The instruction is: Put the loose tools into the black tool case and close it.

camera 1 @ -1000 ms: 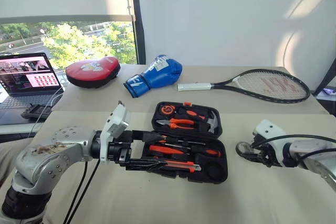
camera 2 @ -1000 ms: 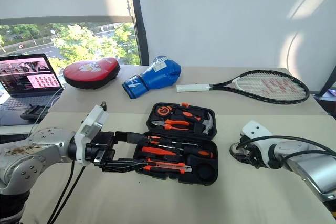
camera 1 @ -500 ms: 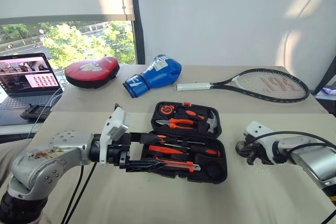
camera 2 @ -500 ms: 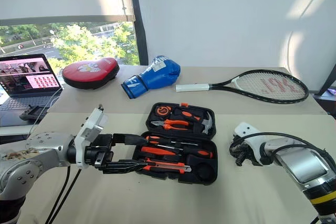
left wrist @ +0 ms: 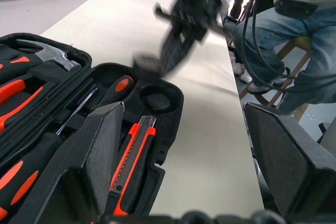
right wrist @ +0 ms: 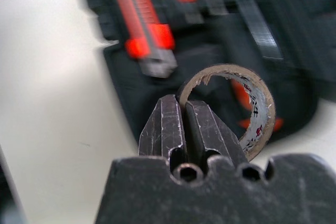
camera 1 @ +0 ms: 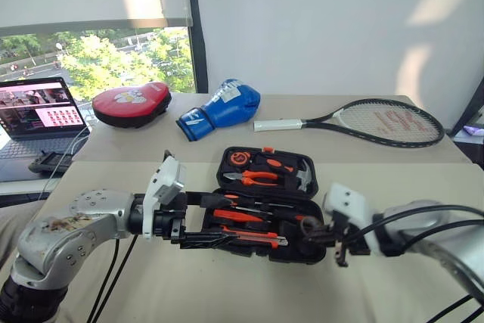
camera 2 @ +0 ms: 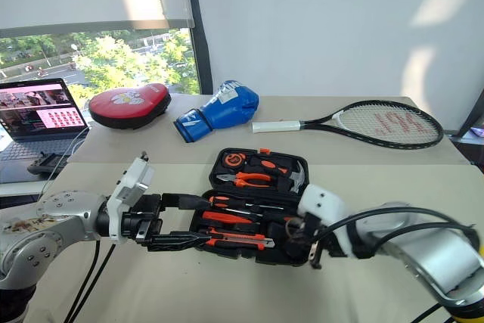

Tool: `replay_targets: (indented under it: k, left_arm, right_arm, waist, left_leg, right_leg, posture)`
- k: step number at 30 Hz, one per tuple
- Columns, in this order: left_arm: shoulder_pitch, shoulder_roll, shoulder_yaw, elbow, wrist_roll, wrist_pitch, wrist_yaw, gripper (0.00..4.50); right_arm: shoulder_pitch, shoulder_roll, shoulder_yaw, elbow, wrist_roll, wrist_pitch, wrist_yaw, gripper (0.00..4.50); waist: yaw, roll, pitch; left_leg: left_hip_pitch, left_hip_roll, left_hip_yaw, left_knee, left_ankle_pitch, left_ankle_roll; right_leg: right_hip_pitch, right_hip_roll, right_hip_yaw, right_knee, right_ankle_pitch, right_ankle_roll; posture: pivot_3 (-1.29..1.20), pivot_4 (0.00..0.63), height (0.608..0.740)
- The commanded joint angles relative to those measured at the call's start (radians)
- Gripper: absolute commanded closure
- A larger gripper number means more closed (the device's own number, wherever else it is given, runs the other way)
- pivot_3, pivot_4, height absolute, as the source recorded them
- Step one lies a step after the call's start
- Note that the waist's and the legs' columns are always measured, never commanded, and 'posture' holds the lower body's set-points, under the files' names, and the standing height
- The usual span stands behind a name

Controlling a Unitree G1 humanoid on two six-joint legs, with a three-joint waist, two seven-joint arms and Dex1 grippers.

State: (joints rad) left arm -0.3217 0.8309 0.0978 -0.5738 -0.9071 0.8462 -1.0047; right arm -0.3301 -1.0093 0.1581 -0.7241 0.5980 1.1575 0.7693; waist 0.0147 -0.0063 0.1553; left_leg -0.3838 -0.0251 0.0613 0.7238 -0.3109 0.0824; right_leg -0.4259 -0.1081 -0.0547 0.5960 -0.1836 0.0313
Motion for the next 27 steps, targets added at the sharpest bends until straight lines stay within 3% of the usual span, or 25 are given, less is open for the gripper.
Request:
replay_targets:
  k: [1,11,14,18,22,27]
  left_arm:
    - [-0.008,0.011,0.006,-0.005,0.004,-0.031,-0.016,0.61]
    - [0.023,0.013,0.001,-0.002,0.034,-0.064,-0.029,0.61]
    - [0.028,0.011,0.002,0.005,0.043,-0.064,-0.024,0.61]
    - [0.039,-0.006,0.024,0.038,0.03,-0.035,0.018,0.61]
    - [0.009,-0.079,0.056,0.126,-0.009,0.03,0.163,0.61]
    - [-0.095,-0.163,0.025,0.246,0.112,0.045,0.382,0.61]
  right_arm:
    - [-0.013,0.004,0.024,-0.027,-0.016,0.027,-0.035,4.47]
    - [0.006,-0.036,0.135,-0.01,-0.074,-0.003,-0.014,4.47]
    - [-0.004,-0.013,0.125,0.014,-0.087,-0.036,-0.011,3.48]
    - [-0.012,0.022,-0.015,-0.011,0.002,-0.008,0.004,2.16]
    - [-0.018,0.086,-0.242,-0.012,0.158,0.058,-0.001,2.16]
    - [-0.04,0.144,-0.295,0.055,0.142,0.074,-0.112,2.16]
  waist:
    - [0.001,0.0,0.0]
    - [0.001,0.0,0.0]
    - [0.0,0.0,0.0]
    - [-0.002,0.0,0.0]
    - [0.001,-0.001,0.0]
    - [0.007,-0.002,0.0]
  left_leg:
    - [0.0,0.0,0.0,0.0,0.0,0.0]
    - [0.001,0.0,0.0,-0.001,0.0,0.0]
    - [0.001,0.0,0.0,-0.001,0.0,0.0]
    - [0.002,0.0,0.0,-0.002,0.001,-0.001]
    - [0.001,0.0,-0.001,-0.003,0.001,-0.001]
    - [0.002,0.0,-0.002,-0.003,0.001,-0.001]
  right_leg:
    - [0.0,0.0,0.0,0.0,0.0,0.0]
    - [0.001,0.0,-0.002,0.0,0.0,0.0]
    - [0.001,0.0,-0.002,-0.001,0.0,0.0]
    - [0.001,0.001,-0.002,0.0,0.0,0.0]
    - [0.001,0.001,-0.002,0.0,0.0,0.0]
    - [0.002,0.0,-0.003,0.0,0.0,-0.001]
  posture:
    - [0.0,0.15,0.74]
    - [0.0,0.15,0.74]
    - [0.0,0.15,0.74]
    - [0.0,0.15,0.74]
    - [0.0,0.15,0.74]
    - [0.0,0.15,0.74]
